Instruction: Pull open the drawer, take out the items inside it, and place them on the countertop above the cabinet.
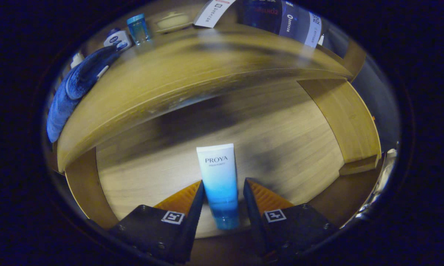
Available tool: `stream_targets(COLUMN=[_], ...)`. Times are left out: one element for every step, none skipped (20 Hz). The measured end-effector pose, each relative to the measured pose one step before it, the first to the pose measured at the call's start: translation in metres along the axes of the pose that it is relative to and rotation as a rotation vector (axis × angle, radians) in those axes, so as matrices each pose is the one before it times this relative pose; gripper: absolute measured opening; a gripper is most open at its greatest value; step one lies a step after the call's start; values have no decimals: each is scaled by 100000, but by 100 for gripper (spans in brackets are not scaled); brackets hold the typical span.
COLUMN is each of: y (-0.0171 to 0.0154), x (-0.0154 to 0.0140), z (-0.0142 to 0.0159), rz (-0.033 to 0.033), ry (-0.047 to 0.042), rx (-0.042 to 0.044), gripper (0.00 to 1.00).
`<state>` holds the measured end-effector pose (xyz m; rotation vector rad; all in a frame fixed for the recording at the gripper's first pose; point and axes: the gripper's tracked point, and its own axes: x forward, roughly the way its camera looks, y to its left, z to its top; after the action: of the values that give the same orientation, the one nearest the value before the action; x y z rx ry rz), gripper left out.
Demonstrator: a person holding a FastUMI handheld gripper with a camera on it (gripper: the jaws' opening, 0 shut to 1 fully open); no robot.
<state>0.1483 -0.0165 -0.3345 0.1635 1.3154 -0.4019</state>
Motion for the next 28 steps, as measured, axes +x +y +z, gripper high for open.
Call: stream_targets(y=[-174,188,-108,-1,4,-39,-12,-33,83,-49,-73,-161,-183,-249,-251,-194,-252,-256,-258,-438,-171,-132,-56,-106,-295,-499,-311,462], x=[-185,117,-130,420,63,16,-25,-249,-369,-435,-662,-733,-882,-943,-968,-900,-866,-680,-682,-440,-214,-285,-207,-157,-229,-197,-312,-52], z=[187,107,292,-162,68,55,53,88,284,511,720,790,822,1056,773,709,665,351,109,-125,-240,-203,-340,-371,-478,-536,-563,338], rz=[-463,92,137,-384,320,236,-35,96,821,504,219,-221,-372,-812,-1000,-1137,-1336,-1552,-2277,-2350,-1751,-1295,-957,-1343,-1943,-2495,-1929,1164], ry=[-804,-1849,303,-558,-1104,-739,-566,-1184,-1911,-2715,-3188,-3241,-3125,-3447,-3084,-2604,-2305,-1136,-219,447,594,109,497,312,681,1333,1485,-2473], rx=[389,79,-440,606,-707,-433,-406,-567,242,796,876,254,-515,-110,121,-112,-457,-910,-1777,-1912,-2036,-1215,-588,-1214,-2163,-2302,-1853,903], gripper=[63,61,54,47,47,42,42,42,42,42,42,42,42,42,42,42,42,42,42,42,42,42,42,42,42,42,42,42])
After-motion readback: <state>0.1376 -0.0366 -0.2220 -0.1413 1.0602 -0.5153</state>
